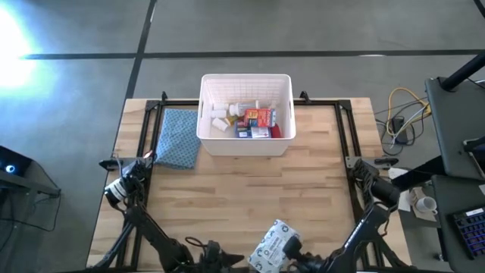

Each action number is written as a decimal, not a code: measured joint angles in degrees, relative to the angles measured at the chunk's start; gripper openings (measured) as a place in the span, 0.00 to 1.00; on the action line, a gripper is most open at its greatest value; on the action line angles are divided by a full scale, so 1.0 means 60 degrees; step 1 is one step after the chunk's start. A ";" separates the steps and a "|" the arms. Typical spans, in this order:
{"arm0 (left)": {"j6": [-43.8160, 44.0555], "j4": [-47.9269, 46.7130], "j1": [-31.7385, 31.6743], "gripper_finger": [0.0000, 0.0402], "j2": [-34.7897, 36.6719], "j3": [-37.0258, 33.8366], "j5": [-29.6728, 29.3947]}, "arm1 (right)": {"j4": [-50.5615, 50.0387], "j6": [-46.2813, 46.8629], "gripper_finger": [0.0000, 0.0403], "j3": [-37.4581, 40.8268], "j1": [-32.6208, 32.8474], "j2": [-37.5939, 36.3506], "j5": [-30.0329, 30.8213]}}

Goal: Pick & place medical supplies in basket/bin
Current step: Put the mailer bag into the white bin

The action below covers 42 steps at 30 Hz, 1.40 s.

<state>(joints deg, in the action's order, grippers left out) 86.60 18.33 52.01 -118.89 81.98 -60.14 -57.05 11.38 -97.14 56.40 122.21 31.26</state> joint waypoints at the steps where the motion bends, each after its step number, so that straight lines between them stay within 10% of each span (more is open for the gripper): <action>1: -0.0210 0.0007 0.0000 0.90 0.0000 0.0142 -0.0003 | 0.0214 -0.0230 0.76 0.0002 -0.0001 0.0056 0.0020; 15: -0.2240 -0.0018 0.0007 0.90 0.0000 0.1208 -0.0036 | 0.1792 -0.1859 0.67 0.0171 -0.0713 0.0678 -0.0344; 31: -0.2239 -0.0452 0.0004 0.90 0.0000 0.1081 -0.0059 | 0.2002 -0.2270 0.10 0.0189 -0.2220 0.0746 -0.0792; 42: 0.2689 -0.7995 0.0433 0.90 0.1516 0.1048 -0.1915 | 0.2000 -0.2576 0.02 0.0234 -0.2883 -0.0177 -0.0157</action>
<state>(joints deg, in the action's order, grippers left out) 102.73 -29.65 54.61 -109.80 88.27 -71.63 -45.05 -4.07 -95.74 39.10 121.15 30.32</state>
